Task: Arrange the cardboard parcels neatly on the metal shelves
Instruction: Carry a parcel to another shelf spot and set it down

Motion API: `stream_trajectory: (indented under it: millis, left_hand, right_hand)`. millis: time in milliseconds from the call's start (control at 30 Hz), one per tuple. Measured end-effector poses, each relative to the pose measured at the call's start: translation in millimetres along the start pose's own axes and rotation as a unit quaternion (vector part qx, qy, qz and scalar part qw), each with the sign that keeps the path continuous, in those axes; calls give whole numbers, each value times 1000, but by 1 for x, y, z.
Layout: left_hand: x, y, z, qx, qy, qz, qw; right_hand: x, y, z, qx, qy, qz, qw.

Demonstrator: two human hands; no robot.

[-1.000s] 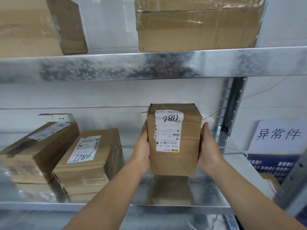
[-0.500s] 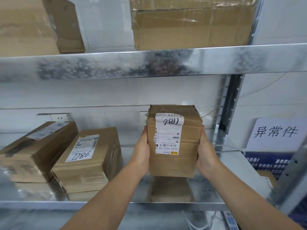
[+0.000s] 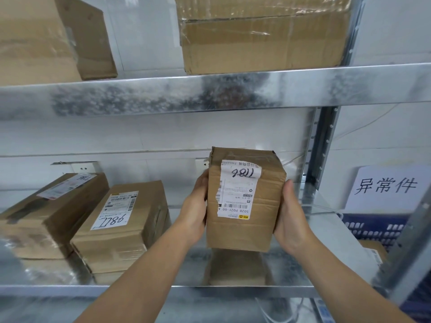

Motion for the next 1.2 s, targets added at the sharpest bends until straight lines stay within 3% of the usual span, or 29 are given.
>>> stream_trajectory:
  millis: [167,333,467,800,1100,1200]
  left_hand:
    - [5,2,2,1,-37,-20,999]
    - [5,2,5,-17,-83,-36,996]
    - [6,1,-1,14,-92,-43,995]
    - [14,5,-7,65,-118,-35,990]
    - [13,6,-3,96,51,-32,994]
    - [10,6,-4,86,59,-42,994]
  right_hand:
    - [7,-4,-2,-10,-7,21,1000]
    - [12,-13,1,-68,57,16,996]
    - [15,-9,-3,-85,86,27,992]
    - [16,-4,-24,-18,78,9,997]
    - [10,-6,-25,-37,57,42,997]
    - [7,-7,-24,-35,51,52,997]
Point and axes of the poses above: each hand's wrist, its own y-axis away from the middle knuckle, its own x-axis out of the back of the hand, z = x × y, the point moved 9 cm from there along -y, towards the middle knuckle, and after that the axes turned 8 degrees about -x, right-handed, at the moved point
